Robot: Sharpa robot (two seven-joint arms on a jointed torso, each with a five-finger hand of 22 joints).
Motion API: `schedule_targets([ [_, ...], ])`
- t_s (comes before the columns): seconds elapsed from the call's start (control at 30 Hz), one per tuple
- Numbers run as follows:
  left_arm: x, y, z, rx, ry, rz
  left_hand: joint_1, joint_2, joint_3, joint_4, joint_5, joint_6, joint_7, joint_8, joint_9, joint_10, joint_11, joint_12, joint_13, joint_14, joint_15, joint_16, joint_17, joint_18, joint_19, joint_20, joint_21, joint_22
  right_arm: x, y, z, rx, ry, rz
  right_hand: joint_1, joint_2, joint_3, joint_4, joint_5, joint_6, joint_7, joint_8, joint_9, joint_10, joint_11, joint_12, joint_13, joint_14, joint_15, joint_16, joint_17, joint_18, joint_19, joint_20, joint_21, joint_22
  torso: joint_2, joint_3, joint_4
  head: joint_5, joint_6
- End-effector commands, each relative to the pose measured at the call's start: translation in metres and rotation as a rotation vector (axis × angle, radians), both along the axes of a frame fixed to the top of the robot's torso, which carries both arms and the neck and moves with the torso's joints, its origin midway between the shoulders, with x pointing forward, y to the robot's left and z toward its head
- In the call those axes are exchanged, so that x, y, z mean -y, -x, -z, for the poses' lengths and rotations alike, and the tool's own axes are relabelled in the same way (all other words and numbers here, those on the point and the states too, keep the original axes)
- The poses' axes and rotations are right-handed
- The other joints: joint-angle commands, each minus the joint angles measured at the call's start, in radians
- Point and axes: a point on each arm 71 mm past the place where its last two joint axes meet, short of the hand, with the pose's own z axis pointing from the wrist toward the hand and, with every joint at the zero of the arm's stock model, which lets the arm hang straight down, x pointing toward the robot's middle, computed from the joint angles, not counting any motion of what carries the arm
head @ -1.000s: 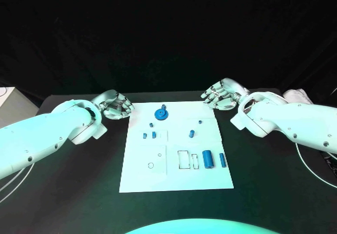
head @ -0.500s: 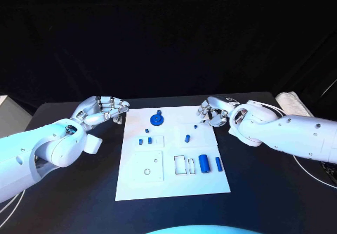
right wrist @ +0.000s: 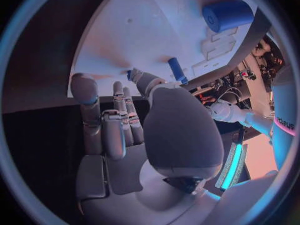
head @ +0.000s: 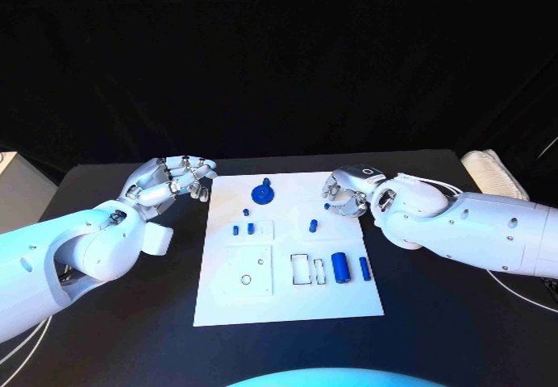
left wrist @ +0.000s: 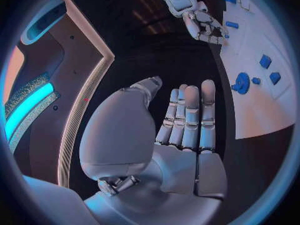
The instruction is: Assemble the parts on the task board
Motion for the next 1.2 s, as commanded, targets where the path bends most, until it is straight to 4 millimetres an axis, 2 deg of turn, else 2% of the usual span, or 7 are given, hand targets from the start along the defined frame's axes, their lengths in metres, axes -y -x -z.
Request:
schedule_targets([
  [0.03, 0.001, 0.001, -0.002, 0.013, 0.036, 0.007, 0.013, -0.002, -0.007, -0.001, 0.002, -0.010, 0.002, 0.001, -0.001, 0.002, 0.000, 0.004, -0.002, -0.002, -0.004, -0.007, 0.000, 0.014, 0.006, 0.001, -0.007, -0.002, -0.002, 0.001, 0.003, -0.010, 0.049, 0.003, -0.009, 0.001, 0.002, 0.004, 0.009, 0.005, 0.003, -0.002, 0.002, 0.009, 0.002, 0.007, 0.001, 0.070, 0.004, 0.000, 0.087, -0.013, -0.005, 0.001, 0.007, 0.004, 0.000, 0.0001, -0.0004, 0.002, -0.003],
  [0.2, 0.000, 0.000, -0.002, 0.018, 0.023, 0.001, 0.027, 0.002, -0.008, 0.000, 0.003, -0.023, 0.008, -0.004, -0.003, 0.000, 0.003, 0.002, -0.004, 0.000, -0.002, -0.009, 0.000, 0.014, 0.010, 0.001, -0.011, -0.005, -0.005, 0.002, 0.006, -0.024, 0.052, 0.000, 0.011, 0.019, 0.051, -0.004, 0.005, 0.019, 0.000, 0.006, 0.010, 0.028, -0.002, 0.009, 0.001, 0.070, 0.001, 0.008, 0.095, -0.016, -0.009, -0.002, 0.045, 0.050, 0.000, 0.0005, 0.0004, 0.005, -0.007],
  [0.53, 0.001, 0.001, -0.001, 0.020, 0.007, 0.003, 0.044, 0.009, -0.006, -0.002, 0.004, -0.026, 0.011, -0.005, -0.004, -0.003, 0.005, 0.000, -0.006, 0.001, 0.000, -0.010, 0.000, 0.014, 0.014, 0.002, -0.013, -0.007, -0.011, 0.002, 0.011, -0.045, 0.063, -0.010, 0.017, 0.031, 0.118, -0.028, 0.015, 0.046, -0.006, 0.026, 0.030, 0.066, -0.009, 0.003, 0.003, 0.072, -0.005, 0.019, 0.107, -0.019, -0.018, -0.006, 0.089, 0.102, -0.001, -0.0007, -0.0005, 0.002, -0.009],
  [0.9, 0.003, 0.001, -0.001, 0.022, -0.008, 0.009, 0.064, 0.016, -0.002, -0.006, 0.005, -0.028, 0.013, -0.004, -0.004, -0.005, 0.007, -0.002, -0.009, 0.008, 0.000, -0.006, 0.002, 0.015, 0.022, 0.002, -0.013, -0.007, -0.017, 0.004, 0.022, -0.094, 0.127, -0.009, 0.014, 0.056, 0.146, -0.049, 0.012, 0.068, -0.008, 0.045, 0.050, 0.090, -0.014, -0.003, 0.003, 0.073, -0.010, 0.023, 0.112, -0.020, -0.026, -0.009, 0.111, 0.131, 0.000, -0.0007, 0.0001, -0.001, -0.011],
  [0.97, 0.003, 0.001, -0.001, 0.025, -0.014, 0.010, 0.070, 0.019, -0.002, -0.006, 0.005, -0.023, 0.013, 0.000, -0.003, 0.000, 0.006, 0.000, -0.009, 0.037, -0.001, 0.012, 0.039, 0.011, 0.043, 0.002, 0.004, 0.012, -0.018, 0.004, 0.024, -0.098, 0.144, -0.002, 0.016, 0.067, 0.161, -0.062, -0.006, 0.069, -0.006, 0.048, 0.056, 0.093, -0.014, -0.006, 0.002, 0.072, -0.011, 0.023, 0.110, -0.019, -0.032, -0.009, 0.116, 0.136, 0.000, -0.0011, -0.0009, -0.001, -0.012],
  [1.2, 0.003, 0.001, -0.001, 0.029, -0.023, 0.009, 0.072, 0.017, -0.003, -0.006, 0.005, -0.024, 0.013, 0.000, -0.003, 0.000, 0.006, 0.000, -0.010, 0.040, -0.001, 0.015, 0.041, 0.011, 0.045, 0.002, 0.005, 0.012, -0.019, 0.004, 0.024, -0.076, 0.153, 0.017, 0.014, 0.076, 0.173, -0.074, -0.004, 0.075, -0.005, 0.054, 0.064, 0.099, -0.014, -0.007, 0.000, 0.072, -0.012, 0.023, 0.109, -0.019, -0.036, -0.009, 0.121, 0.143, -0.001, -0.0002, -0.0015, -0.001, -0.014],
])
